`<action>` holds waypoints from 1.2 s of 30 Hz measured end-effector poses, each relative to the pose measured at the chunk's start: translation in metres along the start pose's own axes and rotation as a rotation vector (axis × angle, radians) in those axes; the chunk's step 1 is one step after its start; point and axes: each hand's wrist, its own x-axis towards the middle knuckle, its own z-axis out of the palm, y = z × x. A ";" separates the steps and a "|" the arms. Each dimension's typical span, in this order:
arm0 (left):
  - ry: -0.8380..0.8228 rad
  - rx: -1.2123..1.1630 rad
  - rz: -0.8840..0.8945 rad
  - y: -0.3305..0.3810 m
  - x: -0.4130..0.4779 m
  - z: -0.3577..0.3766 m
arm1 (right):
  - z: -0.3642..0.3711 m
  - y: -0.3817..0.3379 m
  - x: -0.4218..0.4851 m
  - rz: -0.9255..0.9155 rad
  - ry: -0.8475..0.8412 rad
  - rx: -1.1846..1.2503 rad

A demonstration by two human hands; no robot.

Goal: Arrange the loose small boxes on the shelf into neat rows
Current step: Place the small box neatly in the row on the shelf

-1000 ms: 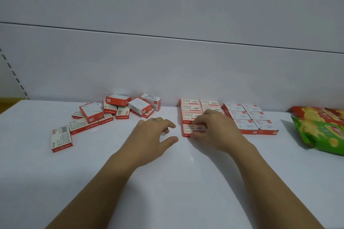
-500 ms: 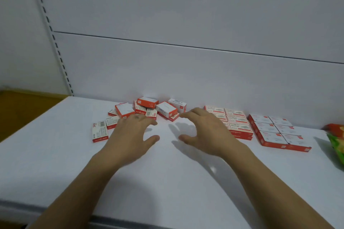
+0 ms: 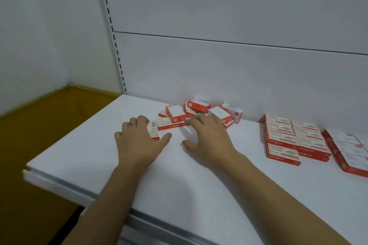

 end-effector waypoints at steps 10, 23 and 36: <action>0.002 -0.011 -0.098 -0.003 0.002 0.009 | 0.004 0.006 -0.014 -0.019 0.095 0.030; 0.172 -0.349 -0.034 0.007 -0.007 -0.013 | -0.025 0.011 -0.002 -0.022 0.066 0.069; -0.176 -0.634 0.495 0.088 -0.006 -0.013 | -0.089 0.081 -0.034 0.127 0.049 0.011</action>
